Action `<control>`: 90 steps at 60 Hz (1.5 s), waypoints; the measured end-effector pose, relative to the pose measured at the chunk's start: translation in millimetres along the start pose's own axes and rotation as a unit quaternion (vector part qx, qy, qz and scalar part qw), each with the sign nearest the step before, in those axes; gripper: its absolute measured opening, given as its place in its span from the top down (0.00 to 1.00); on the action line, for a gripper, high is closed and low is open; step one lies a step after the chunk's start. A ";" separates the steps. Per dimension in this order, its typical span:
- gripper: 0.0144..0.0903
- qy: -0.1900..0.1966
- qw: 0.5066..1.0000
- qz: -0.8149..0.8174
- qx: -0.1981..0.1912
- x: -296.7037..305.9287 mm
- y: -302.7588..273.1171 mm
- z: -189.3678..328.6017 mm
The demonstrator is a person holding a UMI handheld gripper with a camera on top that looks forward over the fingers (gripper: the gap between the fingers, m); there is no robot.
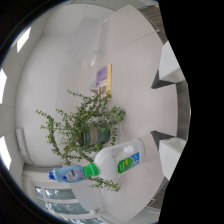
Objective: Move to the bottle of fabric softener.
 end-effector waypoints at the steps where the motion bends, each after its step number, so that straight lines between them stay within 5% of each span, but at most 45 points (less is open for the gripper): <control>1: 0.08 0.000 1.000 0.000 -0.001 0.0 0.6 -0.2; 21: 0.09 0.005 1.000 -0.004 -0.016 -16.9 36.4 -22.0; 44: 0.09 -0.032 0.999 -0.021 -0.016 -127.3 59.9 -48.1; 90: 0.09 -0.042 0.993 -0.034 0.106 -173.8 -103.4 -65.7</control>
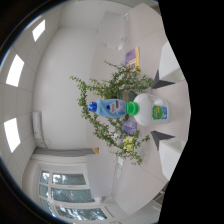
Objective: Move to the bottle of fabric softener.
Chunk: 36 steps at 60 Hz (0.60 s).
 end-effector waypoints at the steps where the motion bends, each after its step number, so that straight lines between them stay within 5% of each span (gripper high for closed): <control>1: 0.09 -0.001 1.000 -0.001 0.001 0.1 -2.7 1.8; 36: 0.09 -0.022 1.000 -0.003 0.011 -1.6 -40.2 83.0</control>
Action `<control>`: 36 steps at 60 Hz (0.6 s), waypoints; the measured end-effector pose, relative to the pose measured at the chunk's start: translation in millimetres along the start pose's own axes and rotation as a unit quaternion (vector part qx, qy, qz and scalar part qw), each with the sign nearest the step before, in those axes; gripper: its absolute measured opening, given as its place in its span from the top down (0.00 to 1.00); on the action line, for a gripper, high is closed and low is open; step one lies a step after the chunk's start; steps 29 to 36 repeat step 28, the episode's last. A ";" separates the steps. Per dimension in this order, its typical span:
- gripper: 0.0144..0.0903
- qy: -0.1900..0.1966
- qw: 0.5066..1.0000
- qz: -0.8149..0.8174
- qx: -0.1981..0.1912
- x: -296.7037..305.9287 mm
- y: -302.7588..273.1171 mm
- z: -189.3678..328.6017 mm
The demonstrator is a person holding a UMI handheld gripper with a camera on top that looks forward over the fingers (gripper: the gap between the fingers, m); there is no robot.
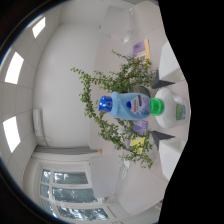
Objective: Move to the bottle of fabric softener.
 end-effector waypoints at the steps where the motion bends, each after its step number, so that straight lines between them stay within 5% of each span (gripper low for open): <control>1: 0.09 0.000 1.000 0.001 -0.001 0.4 -0.5 1.9; 36: 0.09 -0.005 1.000 0.002 -0.003 0.5 -0.1 13.3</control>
